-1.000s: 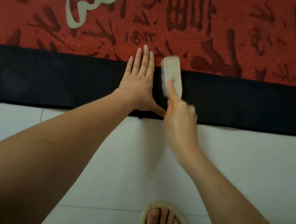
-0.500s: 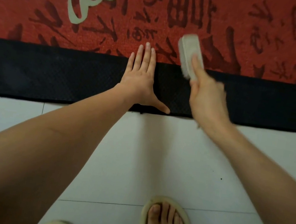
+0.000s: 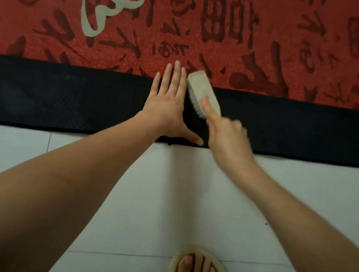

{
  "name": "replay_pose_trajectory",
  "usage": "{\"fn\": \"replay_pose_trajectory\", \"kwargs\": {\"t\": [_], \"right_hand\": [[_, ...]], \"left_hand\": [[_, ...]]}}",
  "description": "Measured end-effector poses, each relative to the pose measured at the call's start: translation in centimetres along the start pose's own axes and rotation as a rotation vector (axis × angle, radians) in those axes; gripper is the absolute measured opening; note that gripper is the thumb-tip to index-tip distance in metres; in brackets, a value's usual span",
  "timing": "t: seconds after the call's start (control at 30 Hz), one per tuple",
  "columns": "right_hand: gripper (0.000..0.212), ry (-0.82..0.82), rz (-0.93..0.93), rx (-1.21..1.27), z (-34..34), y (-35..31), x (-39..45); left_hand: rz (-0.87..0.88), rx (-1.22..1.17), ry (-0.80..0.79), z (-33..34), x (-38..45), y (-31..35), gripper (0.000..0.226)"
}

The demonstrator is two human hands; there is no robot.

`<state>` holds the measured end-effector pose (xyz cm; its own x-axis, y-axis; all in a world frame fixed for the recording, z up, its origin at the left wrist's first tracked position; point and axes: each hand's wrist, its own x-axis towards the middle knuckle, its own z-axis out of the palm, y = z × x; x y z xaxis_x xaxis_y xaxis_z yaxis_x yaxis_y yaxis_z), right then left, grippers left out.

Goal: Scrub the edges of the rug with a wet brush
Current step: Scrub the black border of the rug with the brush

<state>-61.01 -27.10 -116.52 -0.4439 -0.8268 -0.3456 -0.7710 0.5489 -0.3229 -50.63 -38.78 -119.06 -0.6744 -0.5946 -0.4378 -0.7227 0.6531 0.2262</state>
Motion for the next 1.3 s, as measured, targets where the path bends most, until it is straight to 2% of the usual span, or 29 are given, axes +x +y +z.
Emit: {"fn": "replay_pose_trajectory", "kwargs": {"t": [0.1,0.23,0.33,0.4,0.47,0.57,0.63,0.7,0.8,0.9,0.97,1.07,1.13,1.3], "right_hand": [[0.054,0.053,0.055,0.101,-0.9,-0.8,3.6],[0.055,0.024,-0.012,0.227,1.4,-1.5,-3.7],[0.051,0.031,-0.055,0.106,-0.6,0.5,0.3],[0.050,0.083,-0.028,0.136,-1.7,0.5,3.7],[0.051,0.105,-0.018,0.155,-0.2,-0.5,2.3],[0.054,0.017,-0.104,0.242,1.0,-0.6,-3.6],[0.052,-0.012,-0.132,0.135,-0.3,1.1,-2.1],[0.049,0.035,-0.090,0.038,-1.9,2.2,2.5],[0.050,0.115,-0.045,0.110,-1.2,1.1,2.8],[0.052,-0.007,-0.114,0.238,0.4,1.1,-4.0],[0.050,-0.038,-0.183,0.305,-0.6,2.1,-4.4],[0.047,0.174,-0.137,0.298,-1.8,3.8,1.4],[0.048,0.200,-0.090,0.273,-1.2,3.8,2.1],[0.048,-0.169,-0.334,0.220,-0.2,4.3,-5.3]], "left_hand": [[-0.014,-0.007,-0.025,-0.4,-0.1,0.4,0.161],[-0.007,0.005,-0.023,-0.1,-0.1,0.1,0.159],[-0.005,-0.020,-0.015,-0.2,-0.2,0.1,0.160],[-0.007,-0.018,-0.010,-0.3,-0.3,0.1,0.160],[-0.008,-0.021,-0.010,-0.2,-0.4,0.0,0.160],[-0.001,-0.012,-0.006,0.1,-0.3,-0.1,0.160],[0.000,-0.016,-0.004,0.1,-0.3,-0.2,0.161],[0.000,-0.015,-0.002,0.1,-0.2,-0.1,0.162],[0.004,-0.011,-0.014,-0.1,-0.3,0.0,0.162],[0.009,-0.015,-0.019,0.0,-0.1,-0.3,0.162],[0.019,-0.021,-0.024,0.1,-0.1,-0.2,0.161],[0.049,-0.020,-0.035,-0.2,0.0,-0.6,0.161],[0.103,-0.014,-0.028,-0.3,-0.2,-1.5,0.159],[0.152,0.035,0.010,-0.1,-1.3,-2.6,0.157]]}}
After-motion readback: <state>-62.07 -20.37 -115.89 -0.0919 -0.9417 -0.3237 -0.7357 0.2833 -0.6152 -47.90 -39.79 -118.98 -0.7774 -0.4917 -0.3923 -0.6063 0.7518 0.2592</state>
